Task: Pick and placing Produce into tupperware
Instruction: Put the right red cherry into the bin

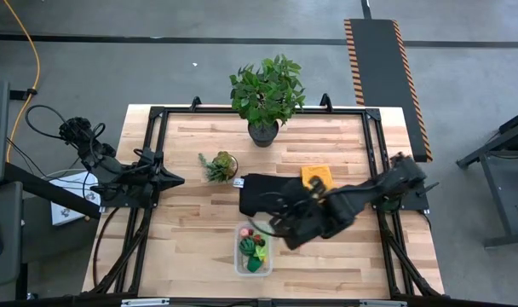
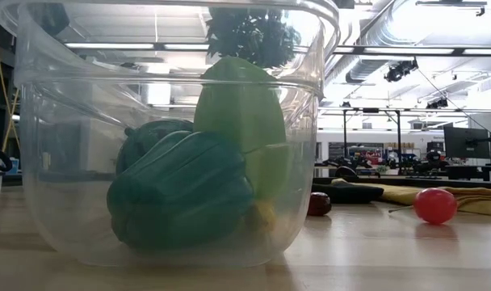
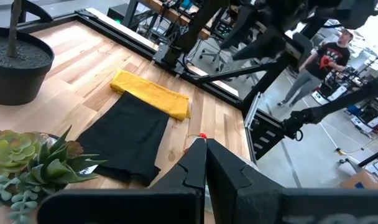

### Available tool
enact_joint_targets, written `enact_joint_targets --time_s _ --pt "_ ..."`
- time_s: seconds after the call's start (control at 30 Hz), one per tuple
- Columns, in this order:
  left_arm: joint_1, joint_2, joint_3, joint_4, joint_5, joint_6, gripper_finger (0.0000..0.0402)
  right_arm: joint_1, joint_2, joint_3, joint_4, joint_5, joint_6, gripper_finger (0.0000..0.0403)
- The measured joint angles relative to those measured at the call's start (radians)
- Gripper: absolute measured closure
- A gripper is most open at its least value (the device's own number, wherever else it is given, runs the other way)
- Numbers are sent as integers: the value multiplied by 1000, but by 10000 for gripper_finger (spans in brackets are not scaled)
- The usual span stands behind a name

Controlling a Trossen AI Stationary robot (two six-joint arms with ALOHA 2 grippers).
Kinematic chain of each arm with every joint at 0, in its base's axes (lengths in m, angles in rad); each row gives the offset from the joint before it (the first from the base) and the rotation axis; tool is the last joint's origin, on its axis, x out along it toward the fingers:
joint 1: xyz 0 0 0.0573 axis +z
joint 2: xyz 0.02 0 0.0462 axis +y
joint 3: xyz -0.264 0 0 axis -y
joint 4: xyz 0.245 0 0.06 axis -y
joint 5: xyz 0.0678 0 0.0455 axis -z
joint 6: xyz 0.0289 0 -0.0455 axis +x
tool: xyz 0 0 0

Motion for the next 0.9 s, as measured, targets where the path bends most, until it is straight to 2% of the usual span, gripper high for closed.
enact_joint_targets --time_s 0.2,0.37,0.67,0.9 --pt "0 0 0 -1 -1 0 401 38 -176 -278 46 -16 274 258" --pt "0 0 0 0 -2 0 401 51 -270 -439 185 -125 446 258" --pt "0 0 0 0 -5 0 401 39 -280 -499 202 -374 577 258" --pt "0 0 0 0 -41 3 401 27 -280 -499 201 -413 583 258"
